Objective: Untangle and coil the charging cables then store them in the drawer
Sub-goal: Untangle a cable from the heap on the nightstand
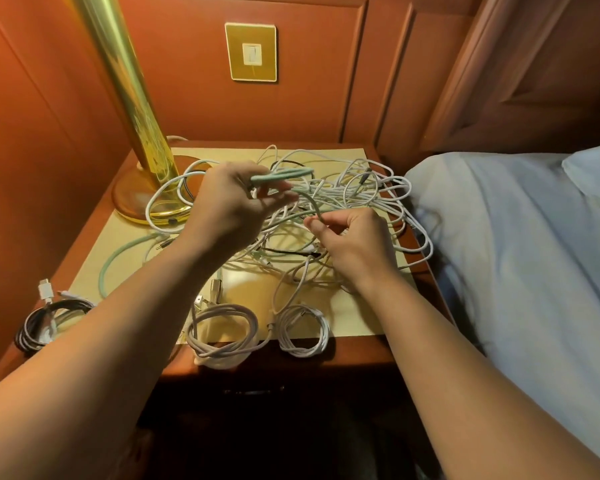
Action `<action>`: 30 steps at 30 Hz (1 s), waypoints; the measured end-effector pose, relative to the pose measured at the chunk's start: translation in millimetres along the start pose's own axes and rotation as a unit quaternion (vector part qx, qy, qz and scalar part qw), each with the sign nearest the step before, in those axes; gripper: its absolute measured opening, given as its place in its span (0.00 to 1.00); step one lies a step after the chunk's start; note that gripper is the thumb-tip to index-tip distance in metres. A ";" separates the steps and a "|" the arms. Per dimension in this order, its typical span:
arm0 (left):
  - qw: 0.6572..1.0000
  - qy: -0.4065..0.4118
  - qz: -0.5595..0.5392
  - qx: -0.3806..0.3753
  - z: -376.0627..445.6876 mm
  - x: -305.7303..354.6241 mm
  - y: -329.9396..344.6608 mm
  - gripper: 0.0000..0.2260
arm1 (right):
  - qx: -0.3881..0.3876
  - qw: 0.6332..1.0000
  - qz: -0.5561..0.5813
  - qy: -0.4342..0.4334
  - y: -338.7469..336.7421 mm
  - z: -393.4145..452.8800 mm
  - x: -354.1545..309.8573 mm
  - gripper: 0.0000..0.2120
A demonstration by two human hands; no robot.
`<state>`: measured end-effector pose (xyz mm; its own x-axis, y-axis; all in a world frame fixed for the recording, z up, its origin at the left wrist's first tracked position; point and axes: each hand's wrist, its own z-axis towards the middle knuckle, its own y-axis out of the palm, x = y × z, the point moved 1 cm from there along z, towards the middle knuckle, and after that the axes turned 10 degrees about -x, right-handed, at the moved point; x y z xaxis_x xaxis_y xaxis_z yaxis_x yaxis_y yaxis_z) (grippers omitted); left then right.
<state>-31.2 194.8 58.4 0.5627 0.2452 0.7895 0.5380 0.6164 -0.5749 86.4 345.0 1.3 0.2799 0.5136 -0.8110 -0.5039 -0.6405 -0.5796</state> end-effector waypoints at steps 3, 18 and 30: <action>0.994 -0.032 -0.101 0.023 0.7 0.7 -4.1 0.06 | -0.005 1.000 -0.021 0.012 -0.8 0.4 -1.7 0.15; 0.952 0.017 -0.307 -0.018 0.1 22.9 -10.5 0.06 | -0.008 0.998 -0.063 -0.016 5.8 -5.2 -4.9 0.15; 0.990 -0.016 -0.102 -0.096 -10.1 12.3 23.3 0.13 | 0.058 0.994 -0.051 -0.082 9.2 -12.9 -15.9 0.13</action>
<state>-5.4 204.7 52.6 0.4112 0.1545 0.8983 0.7499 0.5030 -0.4298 87.8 323.6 7.8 0.2035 0.6647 -0.7189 -0.5736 -0.5141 -0.6377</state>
